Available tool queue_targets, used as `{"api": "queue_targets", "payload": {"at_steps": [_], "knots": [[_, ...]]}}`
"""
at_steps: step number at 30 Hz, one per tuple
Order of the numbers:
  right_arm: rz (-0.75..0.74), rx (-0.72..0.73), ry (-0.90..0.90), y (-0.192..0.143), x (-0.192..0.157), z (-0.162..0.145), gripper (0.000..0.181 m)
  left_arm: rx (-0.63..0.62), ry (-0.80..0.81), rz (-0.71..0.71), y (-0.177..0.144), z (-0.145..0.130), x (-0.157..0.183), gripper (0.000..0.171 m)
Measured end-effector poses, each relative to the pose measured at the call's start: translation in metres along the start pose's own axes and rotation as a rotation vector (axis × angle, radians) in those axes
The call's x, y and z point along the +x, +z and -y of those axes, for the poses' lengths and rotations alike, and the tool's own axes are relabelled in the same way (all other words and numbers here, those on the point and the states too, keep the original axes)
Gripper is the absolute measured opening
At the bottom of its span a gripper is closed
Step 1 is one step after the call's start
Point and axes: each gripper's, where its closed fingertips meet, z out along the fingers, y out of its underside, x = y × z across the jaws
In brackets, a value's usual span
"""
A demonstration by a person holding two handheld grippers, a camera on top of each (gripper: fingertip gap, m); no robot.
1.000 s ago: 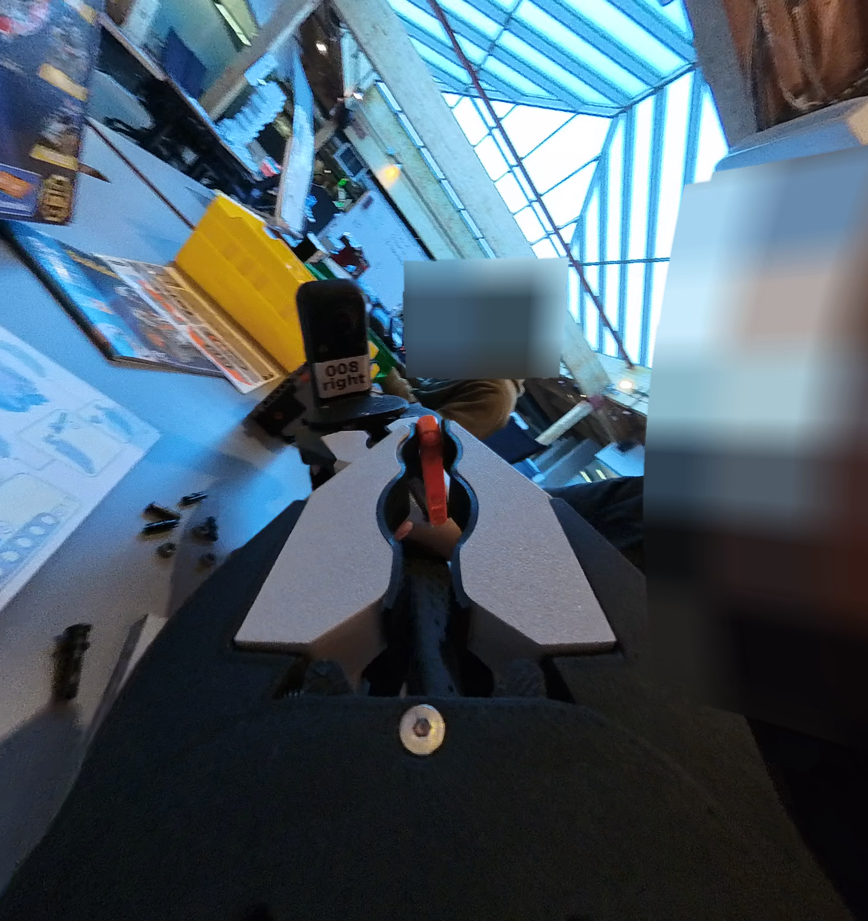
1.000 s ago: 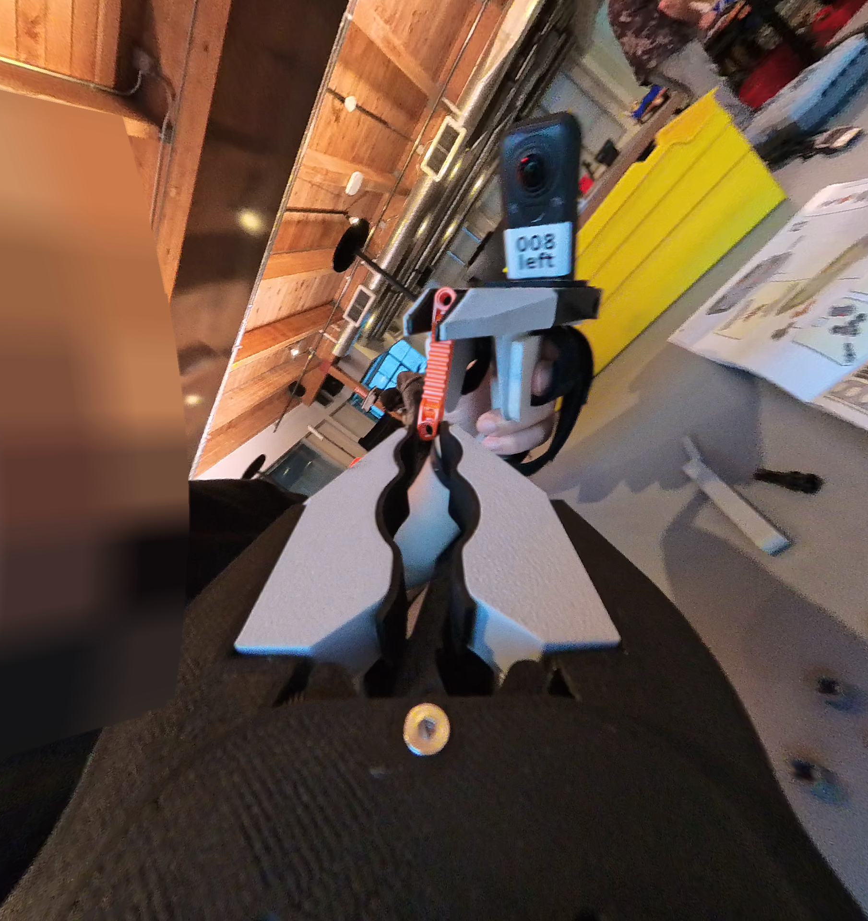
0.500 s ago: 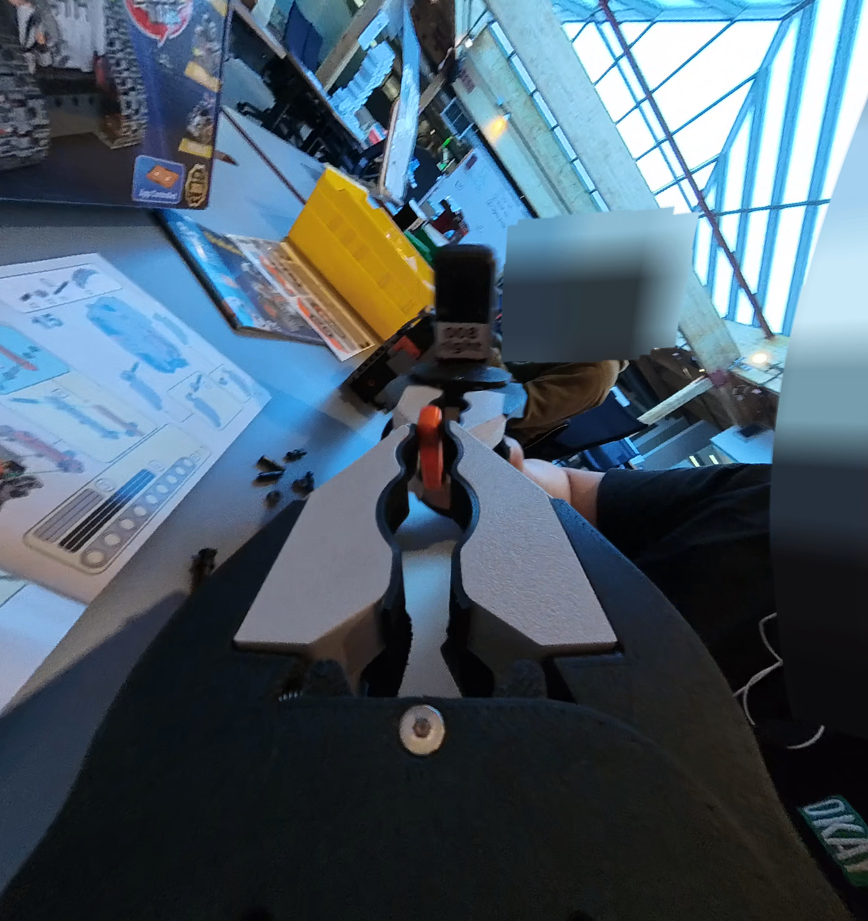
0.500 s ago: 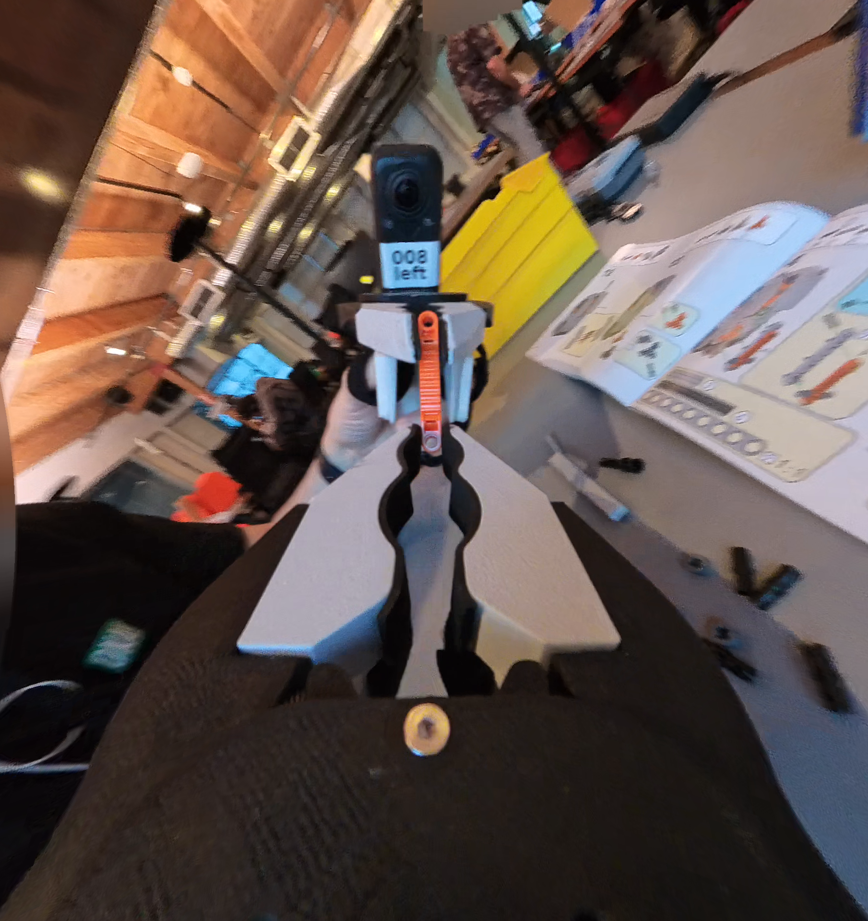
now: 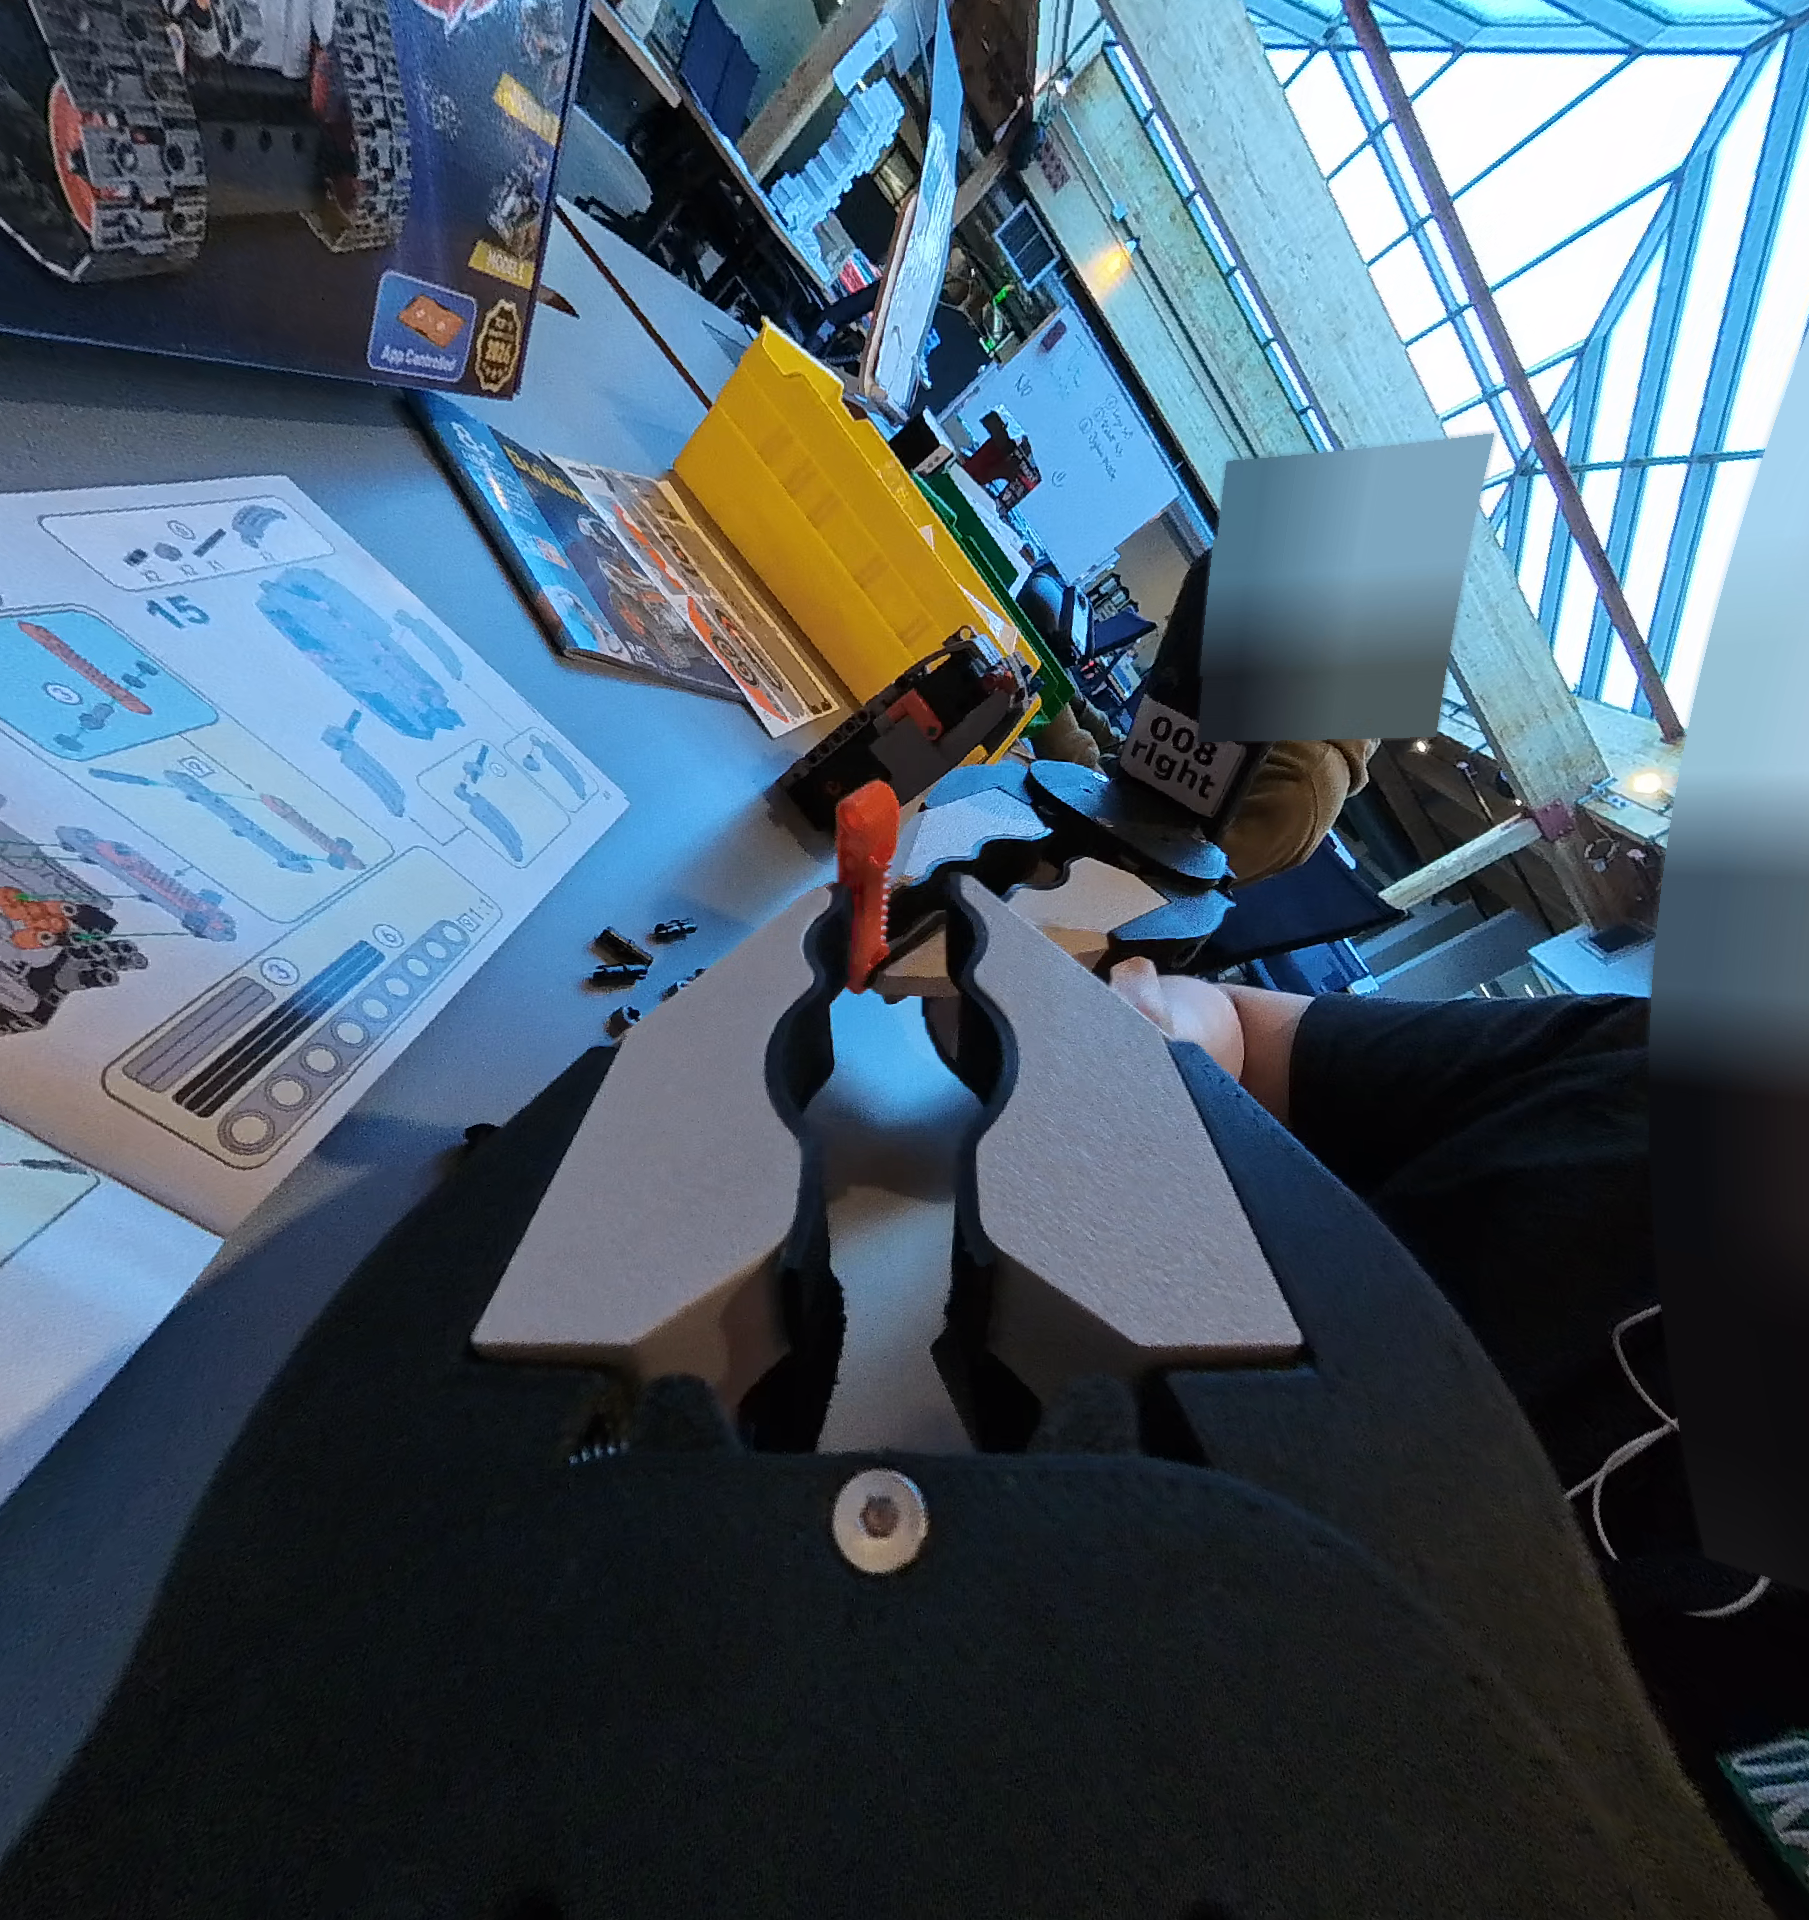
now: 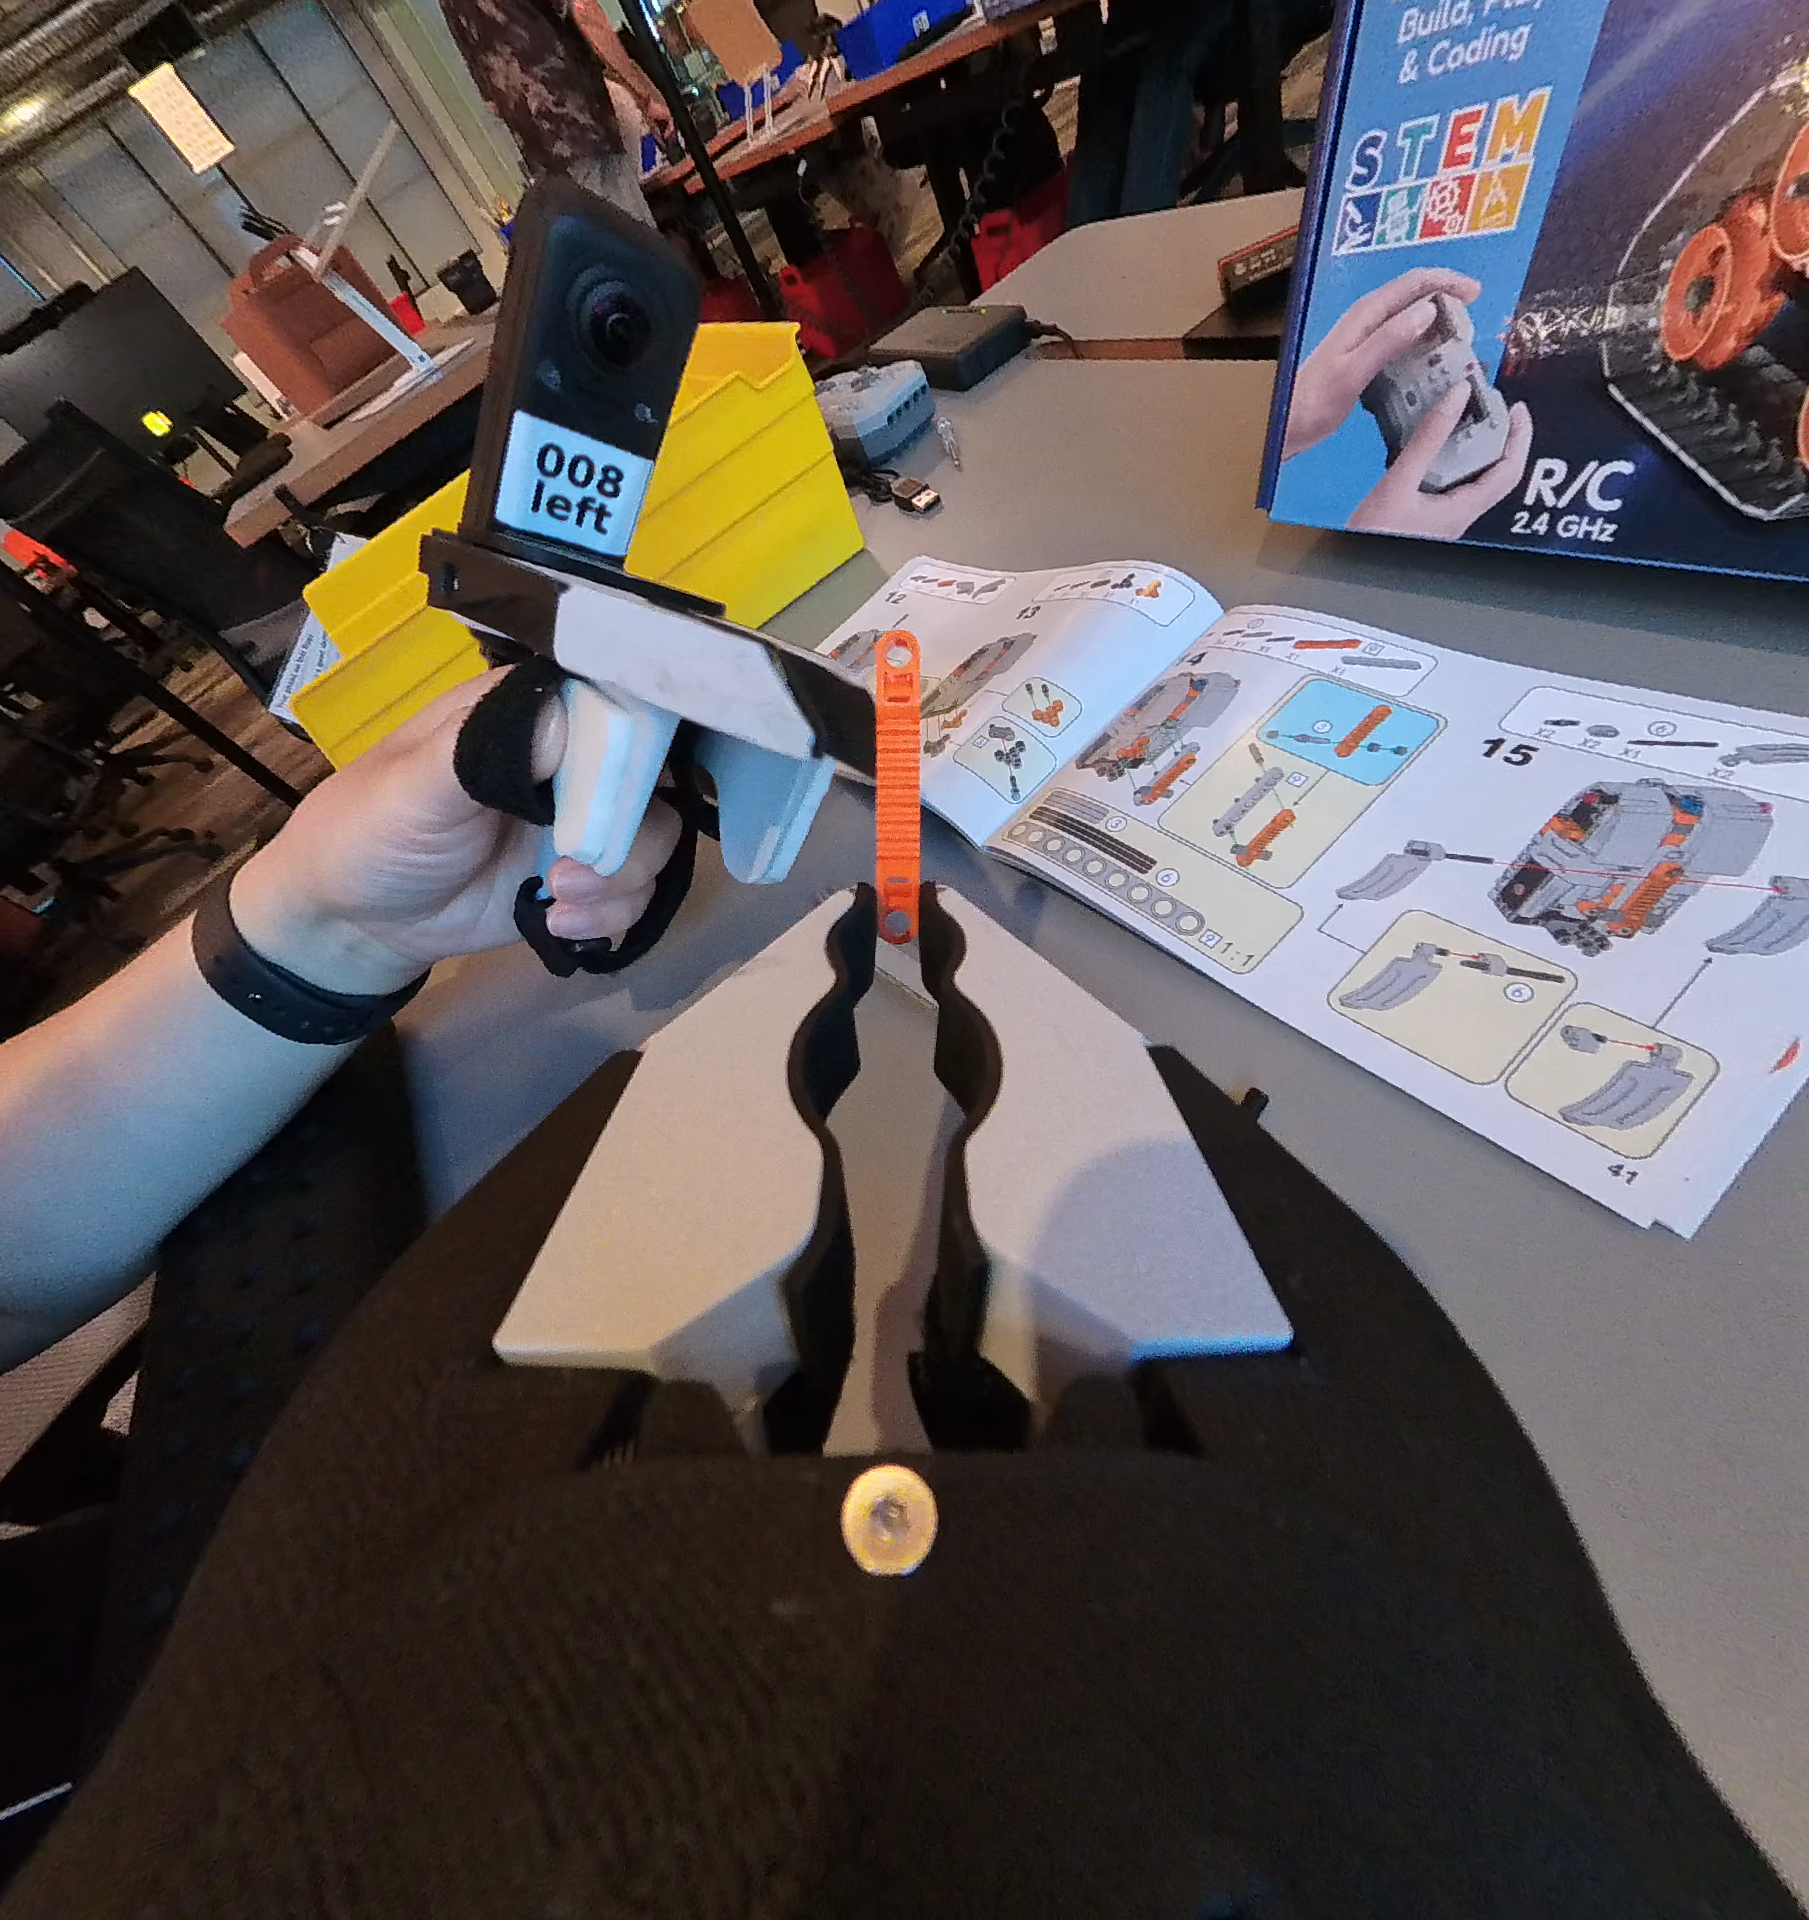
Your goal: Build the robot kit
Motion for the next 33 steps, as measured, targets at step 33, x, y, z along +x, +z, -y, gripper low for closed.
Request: {"api": "queue_targets", "payload": {"at_steps": [33], "knots": [[0.304,-0.269,-0.322,0.003,-0.037,-0.038,0.030,-0.454,0.017,0.000,-0.012,-0.088,-0.003,0.006]]}}
